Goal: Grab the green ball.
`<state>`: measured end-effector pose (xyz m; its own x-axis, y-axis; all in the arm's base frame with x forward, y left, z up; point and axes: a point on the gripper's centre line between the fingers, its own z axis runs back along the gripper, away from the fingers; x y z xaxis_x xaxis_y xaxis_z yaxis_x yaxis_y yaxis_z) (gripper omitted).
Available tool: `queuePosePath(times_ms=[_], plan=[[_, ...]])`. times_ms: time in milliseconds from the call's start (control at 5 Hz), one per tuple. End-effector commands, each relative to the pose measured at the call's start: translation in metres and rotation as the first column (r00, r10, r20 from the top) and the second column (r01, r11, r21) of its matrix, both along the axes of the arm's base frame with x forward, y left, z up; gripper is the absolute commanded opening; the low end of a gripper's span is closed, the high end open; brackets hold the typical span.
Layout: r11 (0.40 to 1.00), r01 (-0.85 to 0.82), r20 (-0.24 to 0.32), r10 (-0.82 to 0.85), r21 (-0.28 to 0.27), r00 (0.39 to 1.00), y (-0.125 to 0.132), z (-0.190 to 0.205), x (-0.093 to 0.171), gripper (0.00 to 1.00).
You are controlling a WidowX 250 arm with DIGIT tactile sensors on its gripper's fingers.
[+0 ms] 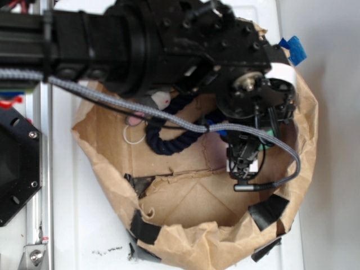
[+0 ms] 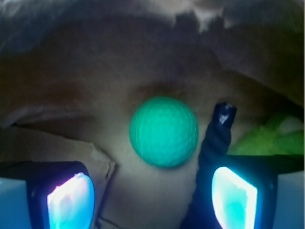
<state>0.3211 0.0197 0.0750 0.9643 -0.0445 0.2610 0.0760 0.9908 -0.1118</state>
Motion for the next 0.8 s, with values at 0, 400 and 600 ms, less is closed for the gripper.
queuePosePath(times_ms=[0, 400, 600], plan=[[0.999, -0.016, 0.082, 0.013, 0.033, 0.997, 0.008, 0.012, 0.021, 1.0], [0.999, 0.003, 0.07, -0.006, 0.041, 0.998, 0.003, -0.004, 0.021, 1.0], [0.997, 0.02, 0.046, -0.023, 0.072, 0.999, -0.005, -0.028, 0.025, 1.0]])
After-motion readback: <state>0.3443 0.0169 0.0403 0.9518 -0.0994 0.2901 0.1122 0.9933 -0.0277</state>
